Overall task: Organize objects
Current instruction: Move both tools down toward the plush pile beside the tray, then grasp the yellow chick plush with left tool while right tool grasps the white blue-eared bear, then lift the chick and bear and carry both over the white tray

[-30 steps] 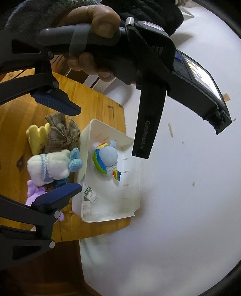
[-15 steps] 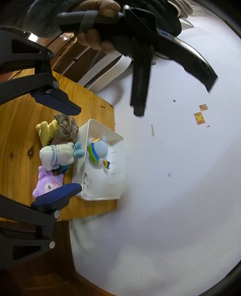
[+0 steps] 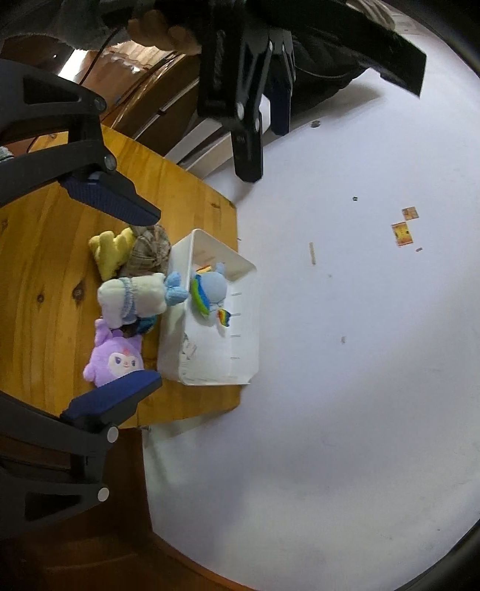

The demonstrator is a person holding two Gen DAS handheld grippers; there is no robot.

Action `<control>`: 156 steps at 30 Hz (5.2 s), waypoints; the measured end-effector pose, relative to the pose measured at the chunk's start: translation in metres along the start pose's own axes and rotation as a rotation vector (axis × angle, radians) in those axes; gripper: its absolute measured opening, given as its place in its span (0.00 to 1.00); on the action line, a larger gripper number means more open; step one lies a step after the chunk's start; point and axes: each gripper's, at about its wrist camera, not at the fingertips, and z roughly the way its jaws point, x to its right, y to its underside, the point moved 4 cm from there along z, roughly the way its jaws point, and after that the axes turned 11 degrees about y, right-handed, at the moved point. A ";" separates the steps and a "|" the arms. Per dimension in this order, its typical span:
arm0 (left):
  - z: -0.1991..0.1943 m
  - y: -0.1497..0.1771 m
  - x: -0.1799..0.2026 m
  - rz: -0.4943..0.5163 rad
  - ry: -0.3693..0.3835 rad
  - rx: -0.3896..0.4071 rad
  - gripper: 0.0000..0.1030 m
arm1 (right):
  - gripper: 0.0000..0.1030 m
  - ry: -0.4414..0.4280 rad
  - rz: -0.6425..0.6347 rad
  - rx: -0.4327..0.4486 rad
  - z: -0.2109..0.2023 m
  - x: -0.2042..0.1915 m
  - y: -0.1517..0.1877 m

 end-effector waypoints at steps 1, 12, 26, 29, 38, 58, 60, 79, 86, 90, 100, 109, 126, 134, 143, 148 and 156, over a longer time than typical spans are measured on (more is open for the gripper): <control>0.000 0.004 0.000 -0.005 0.003 0.002 0.91 | 0.79 0.001 -0.002 -0.004 0.001 0.001 0.004; 0.038 0.078 -0.013 -0.159 0.048 -0.012 0.91 | 0.79 -0.015 -0.009 -0.093 0.032 0.001 0.039; 0.154 0.164 -0.034 -0.520 0.145 -0.197 0.91 | 0.79 -0.035 -0.020 -0.202 0.089 -0.004 0.068; 0.173 0.176 -0.036 -0.551 0.138 -0.235 0.91 | 0.79 -0.034 -0.030 -0.226 0.105 -0.006 0.073; 0.213 0.190 -0.041 -0.626 0.160 -0.294 0.91 | 0.79 -0.039 -0.097 -0.268 0.151 -0.024 0.081; 0.246 0.194 -0.063 -0.736 0.188 -0.291 0.91 | 0.78 -0.015 -0.161 -0.283 0.219 -0.047 0.074; 0.247 0.196 -0.065 -0.748 0.191 -0.295 0.91 | 0.78 -0.015 -0.164 -0.298 0.226 -0.047 0.077; 0.254 0.219 -0.073 -0.688 0.017 -0.343 0.91 | 0.71 -0.019 -0.164 -0.355 0.260 -0.049 0.090; 0.241 0.228 -0.060 -0.564 -0.074 -0.344 0.56 | 0.64 -0.024 -0.146 -0.354 0.258 -0.051 0.092; 0.234 0.237 -0.057 -0.531 -0.125 -0.353 0.52 | 0.62 -0.051 -0.118 -0.365 0.253 -0.052 0.092; 0.229 0.218 -0.050 -0.527 -0.151 -0.343 0.51 | 0.61 -0.075 -0.101 -0.299 0.209 -0.057 0.078; 0.167 0.203 -0.044 -0.478 -0.175 -0.251 0.51 | 0.61 -0.084 -0.094 -0.188 0.143 -0.060 0.064; 0.055 0.164 -0.046 -0.422 -0.236 -0.018 0.51 | 0.61 -0.070 -0.078 -0.019 0.060 -0.051 0.043; 0.019 0.113 -0.047 -0.316 -0.275 0.078 0.51 | 0.61 -0.054 -0.069 0.057 0.033 -0.034 0.011; 0.011 0.054 -0.039 -0.139 -0.352 0.100 0.51 | 0.62 0.039 -0.067 0.188 0.006 -0.009 -0.054; 0.014 0.016 -0.044 -0.089 -0.391 0.117 0.51 | 0.62 0.081 -0.056 0.224 0.007 0.005 -0.095; 0.037 -0.045 -0.065 -0.107 -0.354 0.136 0.51 | 0.63 0.120 -0.043 0.165 0.051 0.017 -0.151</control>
